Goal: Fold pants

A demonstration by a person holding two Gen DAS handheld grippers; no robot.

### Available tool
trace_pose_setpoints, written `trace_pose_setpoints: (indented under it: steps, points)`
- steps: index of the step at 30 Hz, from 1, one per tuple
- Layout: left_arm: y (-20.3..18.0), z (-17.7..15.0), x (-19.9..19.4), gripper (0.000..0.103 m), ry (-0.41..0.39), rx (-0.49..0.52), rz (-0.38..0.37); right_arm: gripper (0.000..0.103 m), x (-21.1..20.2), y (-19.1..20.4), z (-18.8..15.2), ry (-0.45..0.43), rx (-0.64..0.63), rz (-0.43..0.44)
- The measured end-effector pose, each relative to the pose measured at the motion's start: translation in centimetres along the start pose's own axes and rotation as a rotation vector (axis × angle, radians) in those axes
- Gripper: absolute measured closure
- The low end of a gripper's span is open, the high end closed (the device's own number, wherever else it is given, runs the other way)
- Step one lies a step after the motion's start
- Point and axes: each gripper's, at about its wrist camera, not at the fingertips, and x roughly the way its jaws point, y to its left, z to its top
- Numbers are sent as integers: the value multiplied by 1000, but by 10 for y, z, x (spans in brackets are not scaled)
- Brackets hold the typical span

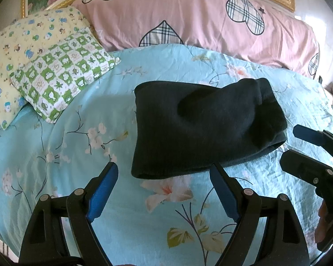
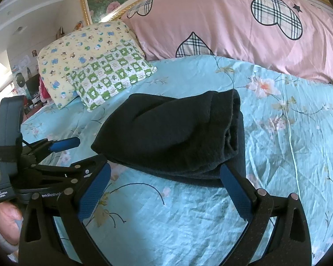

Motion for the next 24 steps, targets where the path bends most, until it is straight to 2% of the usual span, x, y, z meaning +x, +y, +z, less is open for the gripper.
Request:
trace_pose_setpoints:
  steps: [8, 24]
  points:
    - [0, 5, -3, 18, -21, -6, 19, 4, -2, 1, 5, -12, -2, 2]
    - [4, 11, -4, 18, -27, -39, 10, 4, -6, 1, 8, -22, 0, 1]
